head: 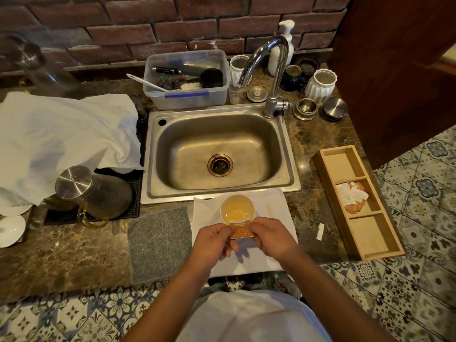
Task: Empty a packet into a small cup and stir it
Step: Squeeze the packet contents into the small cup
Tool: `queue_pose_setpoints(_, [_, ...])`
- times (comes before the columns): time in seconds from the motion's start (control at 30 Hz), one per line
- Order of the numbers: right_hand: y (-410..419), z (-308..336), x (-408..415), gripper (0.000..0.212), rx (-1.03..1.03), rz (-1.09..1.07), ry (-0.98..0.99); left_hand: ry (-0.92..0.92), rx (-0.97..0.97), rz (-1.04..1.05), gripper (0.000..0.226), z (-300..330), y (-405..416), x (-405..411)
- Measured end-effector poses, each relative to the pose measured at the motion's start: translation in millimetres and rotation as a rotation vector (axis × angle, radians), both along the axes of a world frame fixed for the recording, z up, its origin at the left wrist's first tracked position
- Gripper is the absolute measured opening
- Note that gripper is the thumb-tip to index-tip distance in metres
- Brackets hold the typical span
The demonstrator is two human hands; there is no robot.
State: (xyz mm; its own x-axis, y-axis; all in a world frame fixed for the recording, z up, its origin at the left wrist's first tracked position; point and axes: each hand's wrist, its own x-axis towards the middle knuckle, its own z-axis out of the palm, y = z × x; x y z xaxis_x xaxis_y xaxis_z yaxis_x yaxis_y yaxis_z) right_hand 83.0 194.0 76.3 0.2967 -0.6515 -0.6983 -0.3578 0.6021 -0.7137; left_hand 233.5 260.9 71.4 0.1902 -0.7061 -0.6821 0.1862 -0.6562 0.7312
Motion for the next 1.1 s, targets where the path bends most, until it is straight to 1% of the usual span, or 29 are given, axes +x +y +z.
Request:
queue_pose_setpoints(0.17, [3.5, -4.3, 0.1, 0.026, 0.001, -0.007, -0.028, -0.030, -0.021, -0.025, 0.035, -1.9, 3.0, -0.9])
queue_pose_setpoints(0.37, [6.5, -4.7, -0.3, 0.028, -0.112, -0.007, -0.008, -0.032, -0.028, 0.001, 0.037, 0.6, 8.1, -7.2])
queue_pose_setpoints(0.47, [7.2, -2.4, -0.1, 0.032, -0.086, -0.031, -0.039, -0.058, -0.045, 0.028, 0.037, 0.3, 10.1, -12.0])
queue_pose_setpoints(0.53, [8.4, 1.2, -3.1, 0.034, -0.066, -0.009, -0.078, -0.075, -0.071, 0.041, 0.035, 0.0, 9.9, -14.1])
queue_pose_setpoints(0.63, [10.9, 3.3, -17.1, 0.030, -0.071, 0.034, -0.129, -0.109, -0.120, 0.025, 0.031, 1.7, 7.6, -18.2])
queue_pose_setpoints(0.73, [16.6, -2.2, -40.4, 0.023, -0.093, 0.005, -0.147, -0.102, -0.149, -0.033, 0.032, 3.8, 3.4, -26.5])
queue_pose_setpoints(0.87, [26.0, -15.4, -75.1, 0.019, -0.157, -0.104, -0.135, -0.072, -0.139, -0.144, 0.033, -0.2, -4.5, -49.0])
queue_pose_setpoints(1.0, [29.5, -28.9, -110.0, 0.018, -0.225, -0.183, -0.041, -0.100, -0.090, -0.290, 0.023, -15.8, -16.0, -79.0])
queue_pose_setpoints(1.1, [28.6, -45.9, -130.4, 0.023, -0.168, -0.296, 0.062, -0.082, -0.053, -0.338, 0.019, -31.1, -30.2, -103.8])
